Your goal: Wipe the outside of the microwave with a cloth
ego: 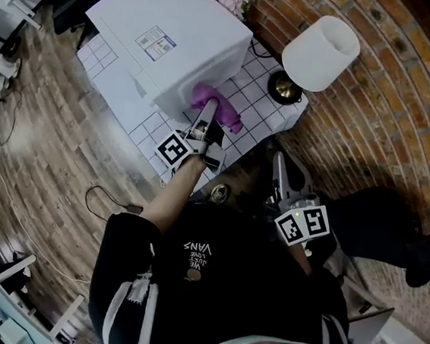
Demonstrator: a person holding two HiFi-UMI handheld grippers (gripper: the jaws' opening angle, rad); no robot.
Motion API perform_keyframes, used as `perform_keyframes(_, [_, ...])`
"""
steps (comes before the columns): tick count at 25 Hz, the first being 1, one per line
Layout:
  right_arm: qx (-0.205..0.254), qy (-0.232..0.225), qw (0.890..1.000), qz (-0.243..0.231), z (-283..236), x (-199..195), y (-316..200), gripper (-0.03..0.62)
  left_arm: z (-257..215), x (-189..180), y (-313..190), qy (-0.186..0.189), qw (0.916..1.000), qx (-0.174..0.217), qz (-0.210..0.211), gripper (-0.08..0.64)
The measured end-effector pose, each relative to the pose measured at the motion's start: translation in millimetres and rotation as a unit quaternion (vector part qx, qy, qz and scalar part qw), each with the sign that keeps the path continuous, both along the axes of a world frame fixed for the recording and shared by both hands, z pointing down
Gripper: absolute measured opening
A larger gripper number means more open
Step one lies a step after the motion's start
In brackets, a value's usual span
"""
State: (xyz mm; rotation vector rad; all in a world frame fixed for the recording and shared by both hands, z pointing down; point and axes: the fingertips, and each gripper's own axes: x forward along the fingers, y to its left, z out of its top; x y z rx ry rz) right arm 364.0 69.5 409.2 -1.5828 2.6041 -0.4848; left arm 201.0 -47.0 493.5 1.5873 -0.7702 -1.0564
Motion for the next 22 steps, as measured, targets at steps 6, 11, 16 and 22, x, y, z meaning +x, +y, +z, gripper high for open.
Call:
perform_keyframes(6, [-0.006,0.002,0.999,-0.05,7,-30,-3,-0.003,36,-54,43,-0.005,0.9971,-0.041,-0.063,0.133])
perform_keyframes(11, [-0.008,0.005,0.998,-0.065,8,-39,-3,-0.003,54,-77,46,-0.018,0.9942,-0.054,-0.092,0.132])
perform_keyframes(16, [-0.011,0.007,0.999,-0.039,10,-21,-2,-0.003,55,-75,27,-0.022,0.9945,-0.047,-0.091,0.133])
perform_keyframes(22, [-0.013,0.011,1.0,0.012,12,15,2,-0.003,57,-29,-15,-0.019,0.9979,-0.034,-0.052,0.132])
